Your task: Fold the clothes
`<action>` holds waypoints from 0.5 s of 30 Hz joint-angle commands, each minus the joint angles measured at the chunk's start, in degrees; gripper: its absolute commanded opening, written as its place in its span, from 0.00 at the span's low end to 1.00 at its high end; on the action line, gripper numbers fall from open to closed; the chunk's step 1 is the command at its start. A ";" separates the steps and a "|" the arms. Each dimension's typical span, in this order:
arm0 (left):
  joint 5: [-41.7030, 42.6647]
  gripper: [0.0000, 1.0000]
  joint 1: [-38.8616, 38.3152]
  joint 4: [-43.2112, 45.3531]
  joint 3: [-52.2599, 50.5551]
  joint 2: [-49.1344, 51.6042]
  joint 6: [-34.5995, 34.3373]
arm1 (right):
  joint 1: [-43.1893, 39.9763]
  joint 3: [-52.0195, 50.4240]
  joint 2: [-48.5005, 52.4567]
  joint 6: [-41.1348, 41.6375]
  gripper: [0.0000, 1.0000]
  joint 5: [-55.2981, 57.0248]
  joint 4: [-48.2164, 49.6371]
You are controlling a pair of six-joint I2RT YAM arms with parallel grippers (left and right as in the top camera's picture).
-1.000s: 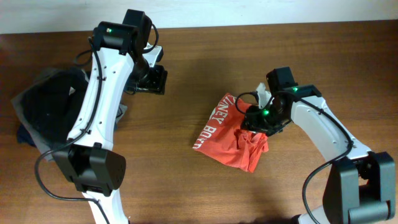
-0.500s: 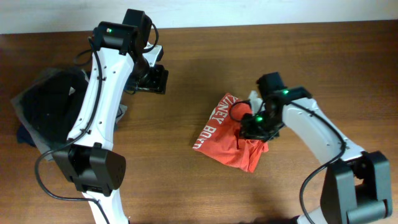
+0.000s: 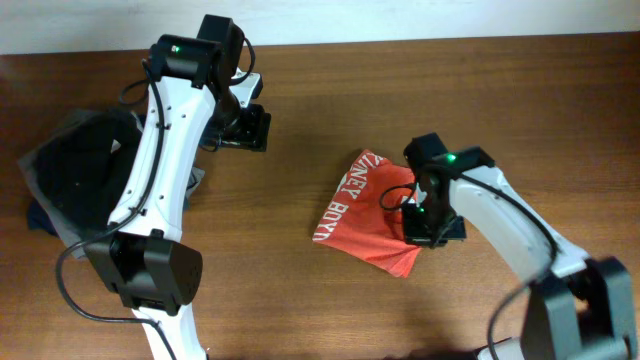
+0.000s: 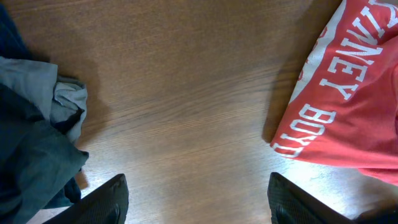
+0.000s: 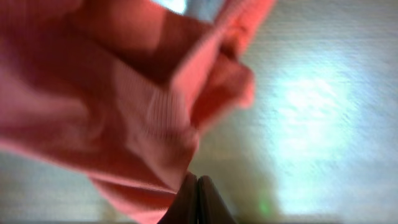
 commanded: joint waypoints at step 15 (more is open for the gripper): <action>0.96 0.86 0.33 2.47 0.63 -2.34 2.05 | -0.39 -2.82 -5.75 4.66 0.09 0.17 -5.84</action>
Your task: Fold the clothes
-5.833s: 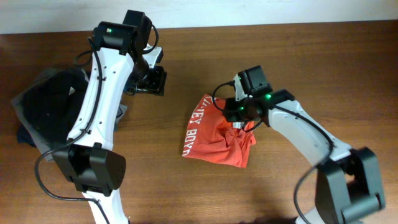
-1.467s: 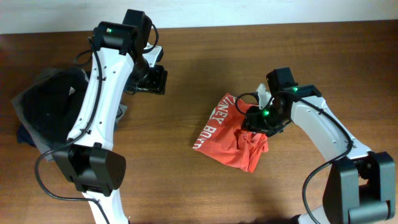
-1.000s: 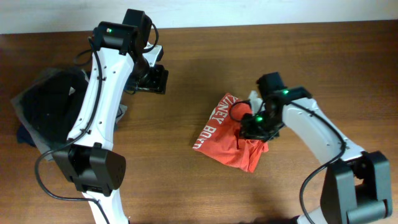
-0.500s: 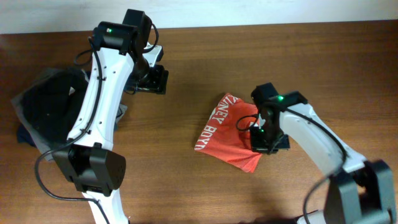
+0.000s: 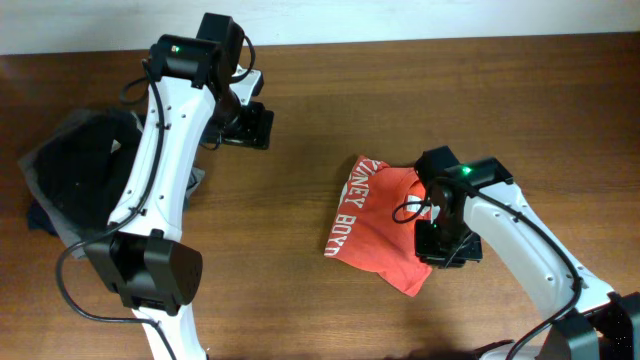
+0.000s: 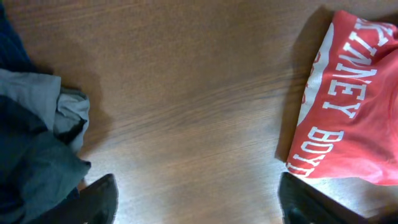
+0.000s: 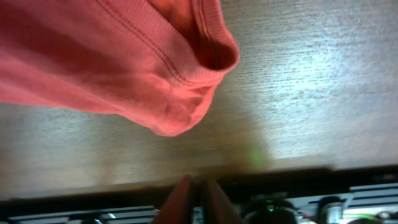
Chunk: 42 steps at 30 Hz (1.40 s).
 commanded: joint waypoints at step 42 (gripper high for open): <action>32.30 0.94 -12.70 8.98 0.61 25.94 15.45 | -18.47 0.66 18.95 0.59 0.40 -20.50 56.96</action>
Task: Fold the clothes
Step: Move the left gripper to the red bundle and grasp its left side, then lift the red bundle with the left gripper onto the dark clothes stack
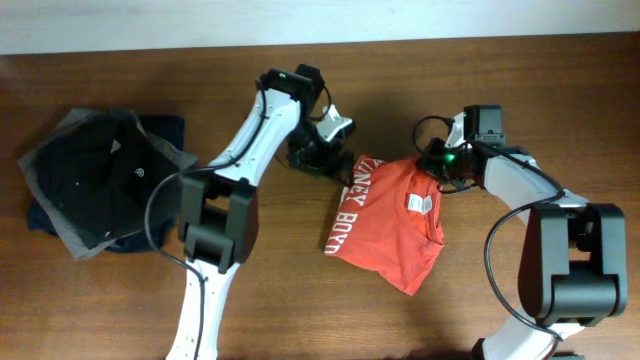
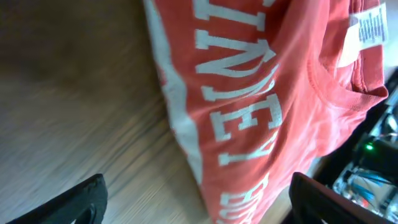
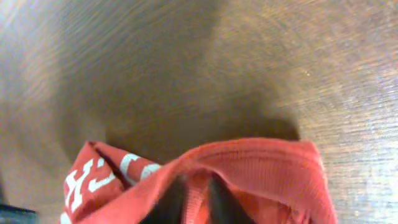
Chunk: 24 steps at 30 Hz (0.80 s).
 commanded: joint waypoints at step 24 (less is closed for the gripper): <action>8.55 0.78 -5.31 19.47 -11.13 4.04 -13.29 | -2.71 1.07 -22.29 -9.66 0.51 -1.25 -29.05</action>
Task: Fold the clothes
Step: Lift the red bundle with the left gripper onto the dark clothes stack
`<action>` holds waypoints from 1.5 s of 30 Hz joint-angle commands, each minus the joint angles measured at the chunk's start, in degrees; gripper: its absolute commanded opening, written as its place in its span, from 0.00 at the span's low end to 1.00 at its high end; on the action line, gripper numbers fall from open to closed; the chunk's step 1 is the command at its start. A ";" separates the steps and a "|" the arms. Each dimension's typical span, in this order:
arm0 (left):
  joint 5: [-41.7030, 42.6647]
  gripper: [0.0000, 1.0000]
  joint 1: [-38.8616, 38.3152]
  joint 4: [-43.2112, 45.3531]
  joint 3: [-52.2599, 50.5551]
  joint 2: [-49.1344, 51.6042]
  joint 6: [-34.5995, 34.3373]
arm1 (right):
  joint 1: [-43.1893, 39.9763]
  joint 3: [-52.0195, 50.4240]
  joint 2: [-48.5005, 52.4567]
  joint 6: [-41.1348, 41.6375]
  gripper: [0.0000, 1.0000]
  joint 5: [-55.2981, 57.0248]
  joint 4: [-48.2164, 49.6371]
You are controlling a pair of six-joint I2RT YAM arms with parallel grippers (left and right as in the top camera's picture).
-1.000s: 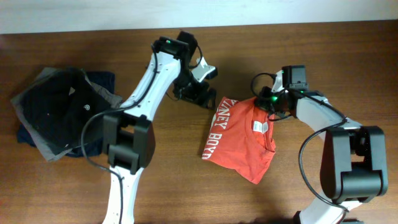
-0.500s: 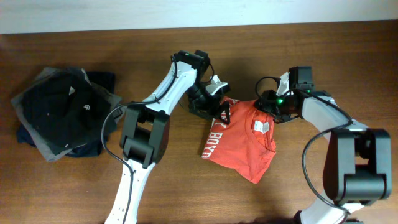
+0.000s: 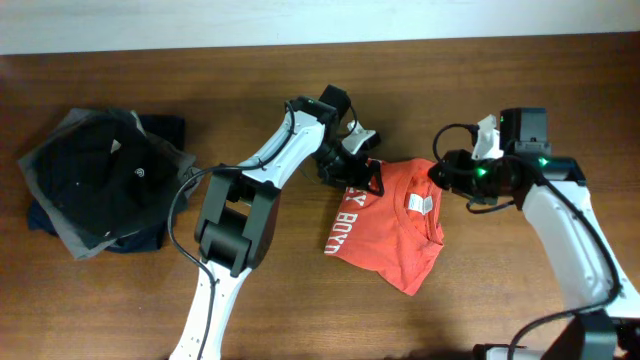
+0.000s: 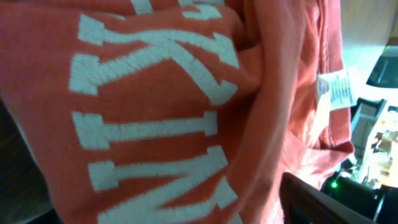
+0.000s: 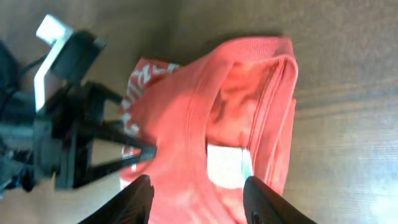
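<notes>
A red T-shirt (image 3: pixel 385 230) with white lettering lies crumpled at mid-table, its white neck label (image 3: pixel 420 204) facing up. My left gripper (image 3: pixel 358 175) is low over the shirt's upper left corner. It is open, and the lettered cloth (image 4: pixel 155 124) fills its view, with one finger (image 4: pixel 311 199) at the lower right. My right gripper (image 3: pixel 447 180) hovers at the shirt's upper right edge. In the right wrist view it (image 5: pixel 199 202) is open above the collar and label (image 5: pixel 227 165), holding nothing.
A pile of dark clothes (image 3: pixel 95 180) lies at the table's left end. The brown wooden table (image 3: pixel 300 300) runs to a pale wall strip along the far edge. The left arm's gripper (image 5: pixel 81 143) shows in the right wrist view.
My right gripper, which was shut at the shirt's collar, is now open and has drawn back to the right. My left gripper has moved closer onto the shirt's lettered corner.
First my right gripper was shut on the shirt at mid-table, with the left gripper open far off at the upper left. Then the shirt sat slightly further right. Later both grippers were at the shirt's top edge. Now the shirt lies released.
</notes>
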 commanded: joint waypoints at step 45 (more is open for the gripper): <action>-15.39 0.00 62.66 -4.37 -2.71 -30.36 2.45 | -0.11 0.68 -20.76 -6.71 0.43 -3.13 -13.90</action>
